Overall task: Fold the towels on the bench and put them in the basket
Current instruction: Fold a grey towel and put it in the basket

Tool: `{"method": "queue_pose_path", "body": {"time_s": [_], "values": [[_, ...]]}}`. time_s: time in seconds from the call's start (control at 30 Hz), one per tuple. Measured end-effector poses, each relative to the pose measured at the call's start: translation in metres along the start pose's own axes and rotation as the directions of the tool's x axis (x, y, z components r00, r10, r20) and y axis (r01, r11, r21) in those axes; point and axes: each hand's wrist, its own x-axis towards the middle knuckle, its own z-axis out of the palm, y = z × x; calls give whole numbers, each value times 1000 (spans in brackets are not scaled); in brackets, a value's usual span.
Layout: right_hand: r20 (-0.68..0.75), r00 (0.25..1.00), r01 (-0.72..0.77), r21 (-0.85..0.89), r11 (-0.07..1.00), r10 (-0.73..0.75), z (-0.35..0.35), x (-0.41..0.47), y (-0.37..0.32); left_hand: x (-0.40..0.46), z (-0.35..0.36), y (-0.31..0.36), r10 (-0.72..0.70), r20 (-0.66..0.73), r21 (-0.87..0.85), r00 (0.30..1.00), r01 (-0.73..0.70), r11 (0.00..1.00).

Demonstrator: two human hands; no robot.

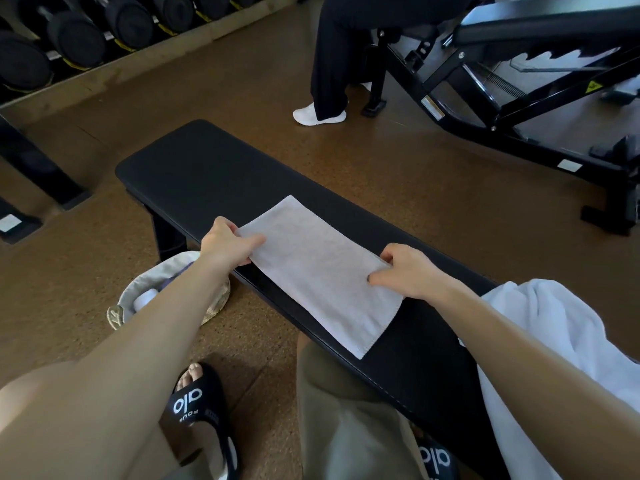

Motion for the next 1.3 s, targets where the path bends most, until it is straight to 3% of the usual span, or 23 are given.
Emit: {"method": "queue_pose_path", "body": {"time_s": [0.1, 0.33, 0.43, 0.5, 0.6, 0.67, 0.7, 0.77, 0.83, 0.9, 0.97, 1.07, 1.17, 1.23, 1.3], "values": [[-20, 1000, -8, 50, 999, 9, -1, -1, 3, 4, 2, 1, 66, -38, 89, 997, -62, 994], [52, 997, -73, 298, 952, 61, -5, -8, 10, 9, 2, -2, 65, -131, 37, 989, -61, 997], [47, 997, -66, 294, 953, 55, -5, -9, 12, 9, 4, -5, 145, -146, 104, 979, -131, 986], [34, 998, -51, 232, 971, 45, -4, -9, 13, 9, 2, -11, 251, -128, 243, 960, -215, 946], [23, 999, -43, 149, 988, 40, -3, -11, 14, 4, -3, -14, 404, -63, 546, 913, -308, 779], [17, 999, -37, 161, 986, 35, -3, -12, 15, -14, 2, -6, 579, -9, 672, 816, -424, 607], [17, 999, -35, 178, 983, 33, -2, -12, 15, -28, 7, -1, 664, 71, 678, 744, -525, 515], [27, 999, -24, 216, 976, 18, -2, -13, 16, -65, 21, 1, 721, 356, 563, 594, -752, 342], [40, 999, -6, 269, 963, -5, -4, -14, 19, -105, 37, -5, 668, 626, 384, 402, -905, 185], [69, 997, 3, 331, 944, -28, -7, -18, 21, -136, 52, -16, 576, 759, 334, 304, -941, 56], [109, 993, 9, 369, 929, -53, -10, -22, 23, -147, 64, -26, 577, 759, 401, 301, -915, -50], [144, 986, 28, 368, 929, -87, -13, -25, 25, -143, 67, -33, 657, 689, 465, 306, -882, -76], [225, 970, -7, 416, 909, -95, -20, -26, 26, -134, 64, -36, 673, 698, 441, 245, -888, -133], [285, 952, -50, 504, 862, -111, -25, -28, 26, -131, 63, -35, 707, 664, 443, 242, -890, -111], [311, 943, -98, 597, 796, -117, -29, -28, 24, -133, 62, -33, 739, 606, 490, 296, -870, -54]]}}
